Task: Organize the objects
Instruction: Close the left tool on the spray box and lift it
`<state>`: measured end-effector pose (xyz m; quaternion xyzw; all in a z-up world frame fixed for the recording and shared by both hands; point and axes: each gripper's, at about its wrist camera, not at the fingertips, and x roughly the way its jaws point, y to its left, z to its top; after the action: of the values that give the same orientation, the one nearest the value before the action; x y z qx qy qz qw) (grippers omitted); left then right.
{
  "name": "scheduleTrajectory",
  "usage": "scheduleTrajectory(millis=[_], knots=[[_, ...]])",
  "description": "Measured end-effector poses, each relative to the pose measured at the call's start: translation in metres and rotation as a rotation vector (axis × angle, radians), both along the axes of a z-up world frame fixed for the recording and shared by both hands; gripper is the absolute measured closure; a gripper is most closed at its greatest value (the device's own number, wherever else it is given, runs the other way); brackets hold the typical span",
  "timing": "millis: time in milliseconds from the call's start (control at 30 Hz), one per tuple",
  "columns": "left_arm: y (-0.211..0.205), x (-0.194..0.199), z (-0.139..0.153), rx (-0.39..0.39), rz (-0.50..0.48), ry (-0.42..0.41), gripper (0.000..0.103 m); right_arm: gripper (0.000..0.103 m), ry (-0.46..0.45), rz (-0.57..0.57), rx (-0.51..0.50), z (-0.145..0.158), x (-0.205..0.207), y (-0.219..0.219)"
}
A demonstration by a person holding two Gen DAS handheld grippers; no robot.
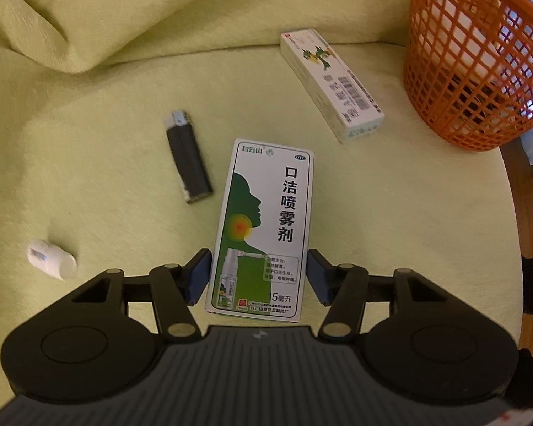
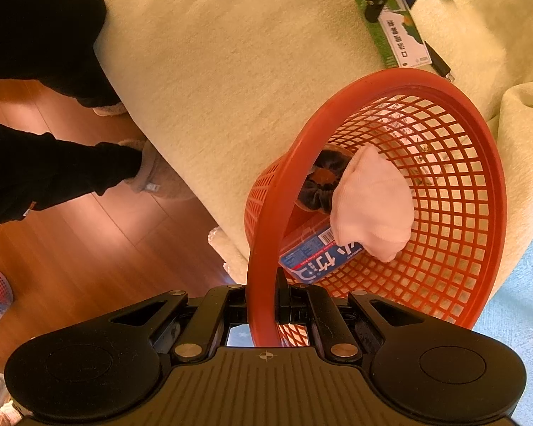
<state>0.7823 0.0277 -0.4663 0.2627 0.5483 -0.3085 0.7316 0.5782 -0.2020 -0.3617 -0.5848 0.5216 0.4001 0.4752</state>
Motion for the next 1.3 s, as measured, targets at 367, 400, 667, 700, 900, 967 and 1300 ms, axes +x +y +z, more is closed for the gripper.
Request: scheduleTrajectory(millis=[367,400,667,700,900,967,1300], knots=[[0.005,-0.025,-0.003,-0.017,-0.029,-0.072,0.050,0.101,-0.003,-0.001,-0.002,-0.002,-0.001,0.002],[0.005,-0.024,-0.003,-0.017,-0.030,-0.075,0.050,0.101,-0.003,-0.002,-0.003,-0.002,-0.001,0.003],[0.003,-0.026,-0.003,0.001,-0.006,-0.063,0.052,0.101,-0.009,-0.005,0.000,-0.002,-0.002,0.004],[0.003,-0.026,-0.001,0.000,-0.001,-0.056,0.052,0.101,-0.010,-0.004,0.000,-0.001,-0.001,0.004],[0.002,-0.033,0.021,-0.008,0.015,-0.044,0.053,0.101,-0.011,-0.006,0.001,0.000,-0.002,0.006],[0.001,-0.036,0.031,-0.016,0.021,-0.041,0.053,0.101,-0.009,-0.003,0.001,0.000,-0.002,0.007],[-0.002,-0.047,0.064,-0.046,0.056,-0.041,0.053,0.101,-0.005,0.008,0.000,-0.002,-0.003,0.008]])
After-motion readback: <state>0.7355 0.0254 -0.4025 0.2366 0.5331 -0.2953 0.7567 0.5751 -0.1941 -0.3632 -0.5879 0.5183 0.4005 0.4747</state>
